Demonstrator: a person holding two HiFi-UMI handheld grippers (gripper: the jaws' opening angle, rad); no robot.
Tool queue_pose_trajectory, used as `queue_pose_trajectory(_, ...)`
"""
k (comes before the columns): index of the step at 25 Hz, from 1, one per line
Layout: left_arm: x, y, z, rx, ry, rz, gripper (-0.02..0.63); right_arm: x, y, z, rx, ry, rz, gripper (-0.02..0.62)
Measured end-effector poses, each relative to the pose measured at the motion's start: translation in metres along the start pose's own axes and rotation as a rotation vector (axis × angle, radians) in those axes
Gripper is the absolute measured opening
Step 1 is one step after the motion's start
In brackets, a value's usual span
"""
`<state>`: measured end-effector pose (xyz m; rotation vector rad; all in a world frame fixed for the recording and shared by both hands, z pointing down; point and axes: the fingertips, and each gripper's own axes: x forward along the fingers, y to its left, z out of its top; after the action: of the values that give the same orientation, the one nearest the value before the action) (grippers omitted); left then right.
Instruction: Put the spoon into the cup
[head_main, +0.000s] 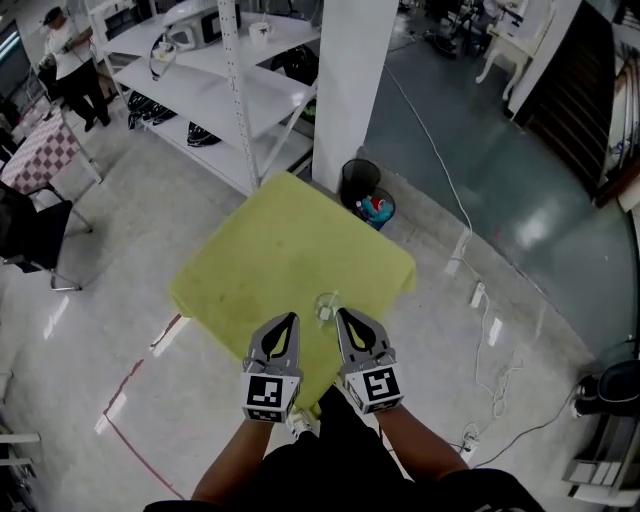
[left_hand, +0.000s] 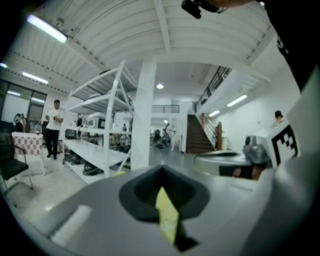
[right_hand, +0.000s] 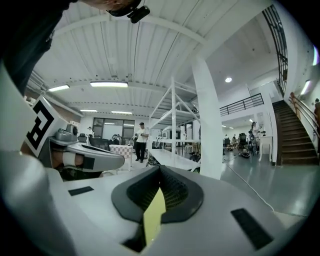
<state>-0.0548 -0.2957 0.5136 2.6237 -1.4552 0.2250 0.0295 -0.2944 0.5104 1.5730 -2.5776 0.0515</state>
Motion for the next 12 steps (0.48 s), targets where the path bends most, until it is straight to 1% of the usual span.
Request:
queue_pose_trajectory(2, -0.006, -0.003, 0.014, -0.02, -0.025, -0.008, 0.006, -0.008, 0.001, 0.014, -0.025, -0.01, -0.002, 0.008)
queue_pose_trajectory(4, -0.013, -0.01, 0.035, -0.017, -0.068, -0.026, 0.006, -0.019, 0.001, 0.027, -0.047, -0.02, -0.011, 0.008)
queue_pose_trajectory(8, -0.025, -0.023, 0.07, 0.034, -0.14, -0.046, 0.006, -0.037, -0.003, 0.05, -0.05, -0.058, -0.051, 0.008)
queue_pose_trajectory(12, -0.039, -0.037, 0.078, 0.074, -0.175, -0.063, 0.006, -0.052, -0.005, 0.07, -0.073, -0.091, -0.081, 0.008)
